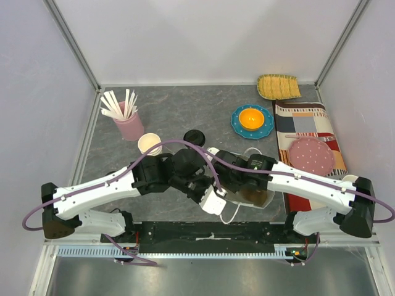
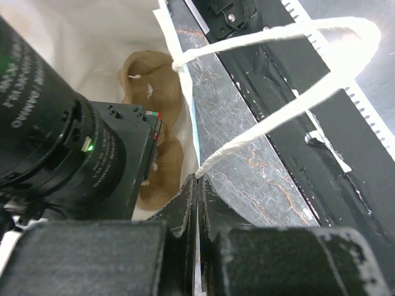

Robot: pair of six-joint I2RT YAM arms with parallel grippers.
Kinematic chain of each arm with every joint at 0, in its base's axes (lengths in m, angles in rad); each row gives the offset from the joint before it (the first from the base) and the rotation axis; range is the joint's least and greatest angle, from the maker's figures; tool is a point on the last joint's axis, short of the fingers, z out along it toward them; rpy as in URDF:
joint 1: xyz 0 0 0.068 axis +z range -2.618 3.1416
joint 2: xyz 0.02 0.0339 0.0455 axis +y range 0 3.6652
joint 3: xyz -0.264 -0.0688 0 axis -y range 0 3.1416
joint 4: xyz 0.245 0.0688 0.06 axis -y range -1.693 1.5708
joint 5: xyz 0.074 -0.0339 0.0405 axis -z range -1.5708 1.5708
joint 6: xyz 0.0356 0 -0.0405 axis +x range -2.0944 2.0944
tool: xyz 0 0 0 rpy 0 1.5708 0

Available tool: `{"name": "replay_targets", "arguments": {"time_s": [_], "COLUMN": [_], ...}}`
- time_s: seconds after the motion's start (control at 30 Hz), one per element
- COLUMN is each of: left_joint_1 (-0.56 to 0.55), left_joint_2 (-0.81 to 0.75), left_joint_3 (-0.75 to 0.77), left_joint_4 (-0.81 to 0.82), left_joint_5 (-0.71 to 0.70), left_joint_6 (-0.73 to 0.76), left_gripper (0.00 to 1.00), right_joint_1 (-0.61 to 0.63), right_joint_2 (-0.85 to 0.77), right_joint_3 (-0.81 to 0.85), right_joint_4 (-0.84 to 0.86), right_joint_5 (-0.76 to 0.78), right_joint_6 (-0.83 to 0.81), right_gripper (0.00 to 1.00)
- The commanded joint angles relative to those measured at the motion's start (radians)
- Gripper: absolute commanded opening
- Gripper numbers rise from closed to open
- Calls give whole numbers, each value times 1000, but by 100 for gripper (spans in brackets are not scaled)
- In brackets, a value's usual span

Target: Pack the takeout coffee

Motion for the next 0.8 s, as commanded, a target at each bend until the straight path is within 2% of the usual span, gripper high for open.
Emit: {"name": "replay_targets", "arguments": {"time_s": [0.0, 0.13, 0.2, 0.5, 0.77], "left_joint_1": [50, 87, 95, 103, 149], "left_joint_2": [-38, -29, -19, -6, -3], "left_joint_3": [68, 88, 93, 71, 76], "left_joint_4": [-35, -68, -68, 8, 28], "left_joint_5": [116, 130, 112, -3, 27], "left_joint_6": [-30, -12, -21, -79, -113], "left_gripper": [2, 2, 2, 2, 2], "right_joint_1": [-4, -79, -79, -79, -79], "right_joint_2": [-72, -169, -216, -233, -233], "right_joint_3": [-45, -56, -60, -33, -177], "right_joint_4": [72, 59, 49, -92, -112], "right_joint_5": [-62, -201, -275, -376, -373], "right_joint_6": [-278, -449, -479, -491, -533], "right_gripper": [0, 0, 0, 0, 0]}}
